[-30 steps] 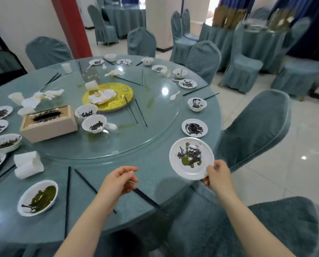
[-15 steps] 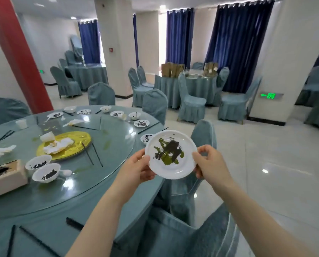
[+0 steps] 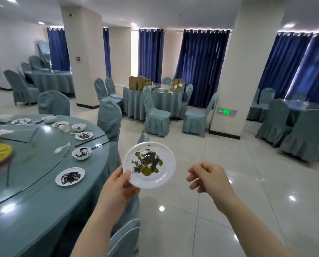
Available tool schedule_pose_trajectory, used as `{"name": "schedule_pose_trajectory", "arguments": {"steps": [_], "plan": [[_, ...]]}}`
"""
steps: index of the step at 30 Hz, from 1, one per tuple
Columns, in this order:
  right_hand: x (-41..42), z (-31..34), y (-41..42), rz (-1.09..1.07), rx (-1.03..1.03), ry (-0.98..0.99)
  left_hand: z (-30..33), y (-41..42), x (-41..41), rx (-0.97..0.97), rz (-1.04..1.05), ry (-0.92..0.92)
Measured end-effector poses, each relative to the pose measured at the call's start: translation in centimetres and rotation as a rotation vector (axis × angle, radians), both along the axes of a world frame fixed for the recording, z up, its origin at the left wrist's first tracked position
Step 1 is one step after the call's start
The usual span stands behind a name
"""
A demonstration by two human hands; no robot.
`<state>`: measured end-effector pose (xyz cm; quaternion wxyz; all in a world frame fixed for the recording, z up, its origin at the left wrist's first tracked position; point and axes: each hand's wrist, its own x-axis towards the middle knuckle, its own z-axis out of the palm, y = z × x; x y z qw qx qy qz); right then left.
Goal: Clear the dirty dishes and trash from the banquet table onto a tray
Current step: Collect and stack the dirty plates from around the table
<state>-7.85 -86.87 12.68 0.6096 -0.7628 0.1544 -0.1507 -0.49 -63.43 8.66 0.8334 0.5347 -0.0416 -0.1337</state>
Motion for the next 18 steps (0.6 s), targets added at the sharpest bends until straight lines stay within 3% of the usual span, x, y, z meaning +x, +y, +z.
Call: {"name": "schedule_pose_trajectory", "arguments": {"steps": [8, 18], "plan": [[6.2, -2.3, -7.3, 0.087, 0.168, 0.023, -0.5, -4.5, 4.5, -0.024, 0.202, 0.049], [21.0, -6.6, -8.9, 0.19, 0.35, 0.149, -4.2, -5.2, 18.2, -0.013, 0.323, 0.118]]}}
